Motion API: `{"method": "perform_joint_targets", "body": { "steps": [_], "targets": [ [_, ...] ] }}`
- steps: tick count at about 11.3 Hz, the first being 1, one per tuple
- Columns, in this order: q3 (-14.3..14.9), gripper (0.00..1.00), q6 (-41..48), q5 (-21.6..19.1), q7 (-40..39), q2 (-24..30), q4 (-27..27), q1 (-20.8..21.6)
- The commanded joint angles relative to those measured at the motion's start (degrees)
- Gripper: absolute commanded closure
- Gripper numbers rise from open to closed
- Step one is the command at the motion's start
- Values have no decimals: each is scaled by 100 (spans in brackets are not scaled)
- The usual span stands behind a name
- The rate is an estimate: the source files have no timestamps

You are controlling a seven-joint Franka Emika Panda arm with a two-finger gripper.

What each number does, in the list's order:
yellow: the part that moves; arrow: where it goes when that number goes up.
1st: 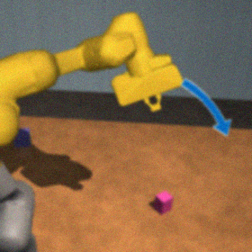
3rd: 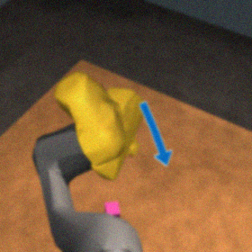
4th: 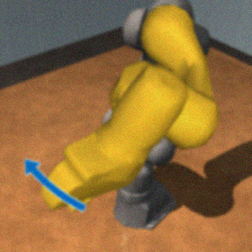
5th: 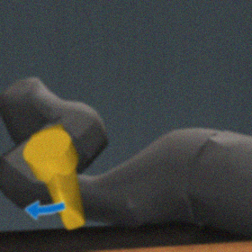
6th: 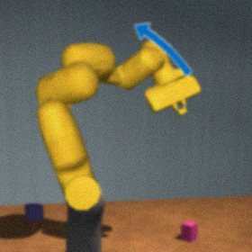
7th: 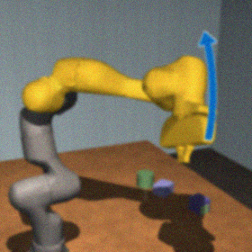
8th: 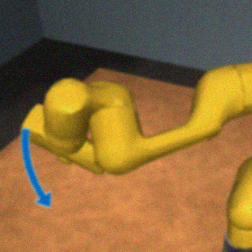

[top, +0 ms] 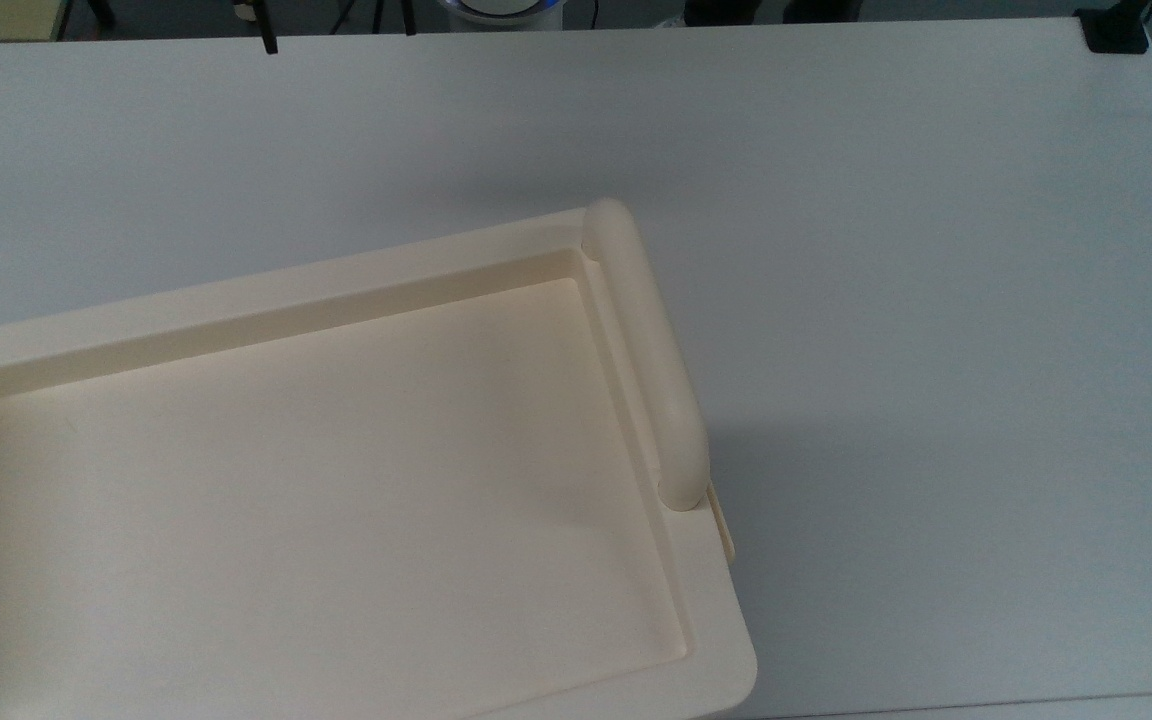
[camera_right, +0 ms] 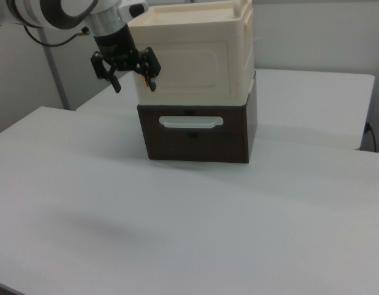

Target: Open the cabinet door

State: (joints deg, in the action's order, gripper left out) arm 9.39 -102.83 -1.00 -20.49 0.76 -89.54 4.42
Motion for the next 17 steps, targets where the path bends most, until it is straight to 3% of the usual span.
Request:
{"method": "perform_joint_targets", "body": {
  "steps": [1, 4, 9, 17],
  "targets": [
    [-7, 11, -1016, -14, -140, -118, -107, 6],
    [-7, 53, -2010, -662, -131, -365, -98, 15],
    [-69, 53, -2987, -1718, -131, -681, -63, 76],
    [-130, 52, -3927, -1702, 185, -1130, 42, 480]
  ]
}}
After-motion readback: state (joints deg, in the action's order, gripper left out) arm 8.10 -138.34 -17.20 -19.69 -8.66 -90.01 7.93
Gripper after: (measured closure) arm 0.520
